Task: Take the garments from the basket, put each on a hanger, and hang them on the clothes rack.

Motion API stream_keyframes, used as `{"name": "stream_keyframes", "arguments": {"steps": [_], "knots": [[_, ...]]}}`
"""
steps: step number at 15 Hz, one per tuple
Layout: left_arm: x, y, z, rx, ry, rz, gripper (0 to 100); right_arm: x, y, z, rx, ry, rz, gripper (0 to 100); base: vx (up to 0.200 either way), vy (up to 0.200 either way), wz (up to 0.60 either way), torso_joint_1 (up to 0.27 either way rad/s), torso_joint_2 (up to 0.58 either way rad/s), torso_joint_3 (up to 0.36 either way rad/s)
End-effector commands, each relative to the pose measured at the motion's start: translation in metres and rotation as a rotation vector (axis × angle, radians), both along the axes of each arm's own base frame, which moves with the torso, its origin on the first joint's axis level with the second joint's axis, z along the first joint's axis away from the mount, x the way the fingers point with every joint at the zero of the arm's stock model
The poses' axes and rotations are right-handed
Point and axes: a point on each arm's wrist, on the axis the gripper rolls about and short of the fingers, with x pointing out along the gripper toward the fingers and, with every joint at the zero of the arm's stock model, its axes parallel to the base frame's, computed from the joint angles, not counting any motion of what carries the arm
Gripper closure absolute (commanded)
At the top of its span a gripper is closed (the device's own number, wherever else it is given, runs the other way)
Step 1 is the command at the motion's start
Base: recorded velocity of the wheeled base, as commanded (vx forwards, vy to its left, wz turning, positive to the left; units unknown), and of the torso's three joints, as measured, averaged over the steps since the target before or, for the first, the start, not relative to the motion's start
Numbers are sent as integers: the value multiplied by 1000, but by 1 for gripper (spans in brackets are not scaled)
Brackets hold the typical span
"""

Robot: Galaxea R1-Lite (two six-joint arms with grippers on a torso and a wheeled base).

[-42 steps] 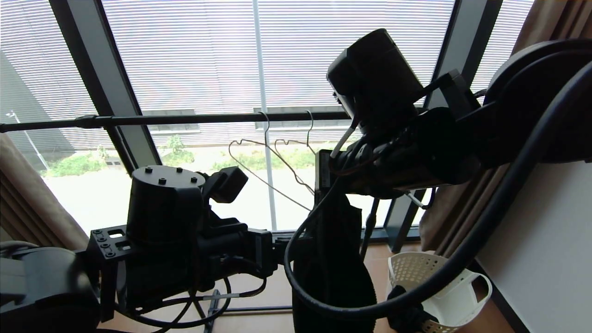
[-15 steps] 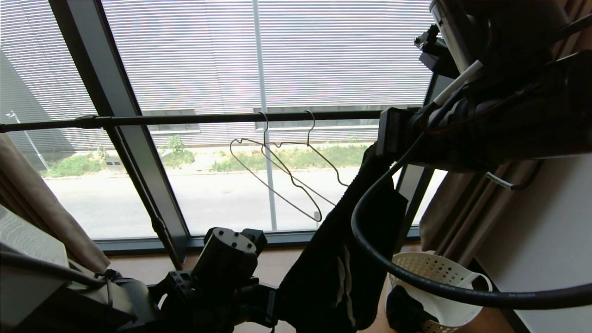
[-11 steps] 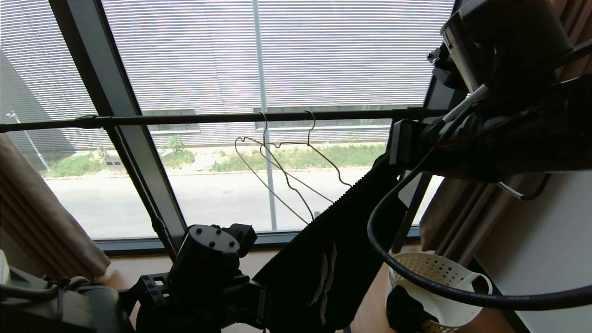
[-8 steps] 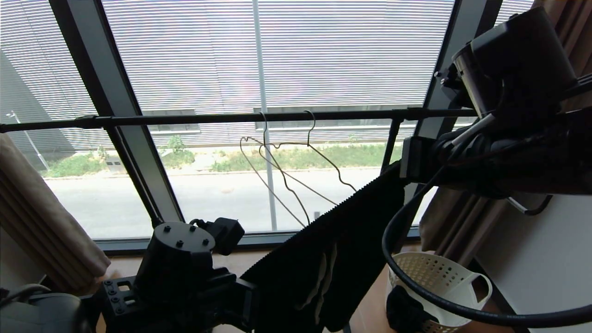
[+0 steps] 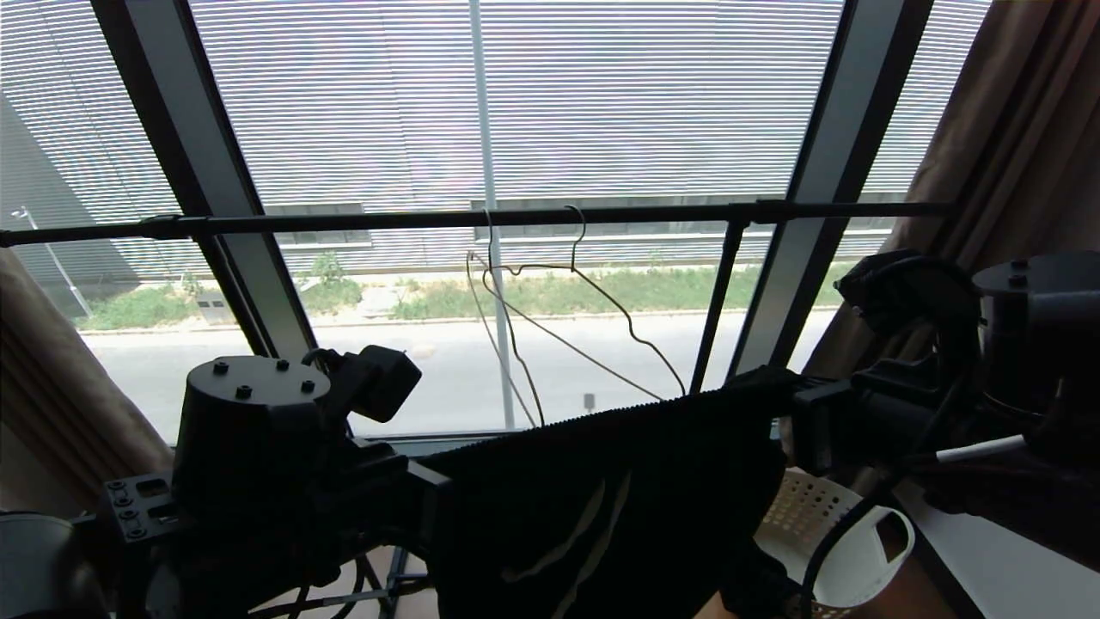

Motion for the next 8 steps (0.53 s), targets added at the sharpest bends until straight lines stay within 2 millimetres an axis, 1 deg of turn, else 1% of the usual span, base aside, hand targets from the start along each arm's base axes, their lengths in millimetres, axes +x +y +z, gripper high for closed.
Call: {"name": "stream_keyframes", "arguments": {"steps": [1, 3, 6, 8], "knots": [[10, -3, 5, -10, -12, 16, 100, -17, -4, -11, -29, 9, 54, 100, 0, 0, 0, 0, 0, 0], [20, -8, 6, -7, -9, 22, 100, -21, -7, -9, -20, -1, 58, 100, 0, 0, 0, 0, 0, 0], [21, -9, 6, -9, -9, 23, 100, -25, -10, -6, -9, -12, 66, 100, 0, 0, 0, 0, 0, 0], [21, -8, 5, -10, -3, 26, 100, -27, -12, -11, -30, 0, 78, 100, 0, 0, 0, 0, 0, 0]]}}
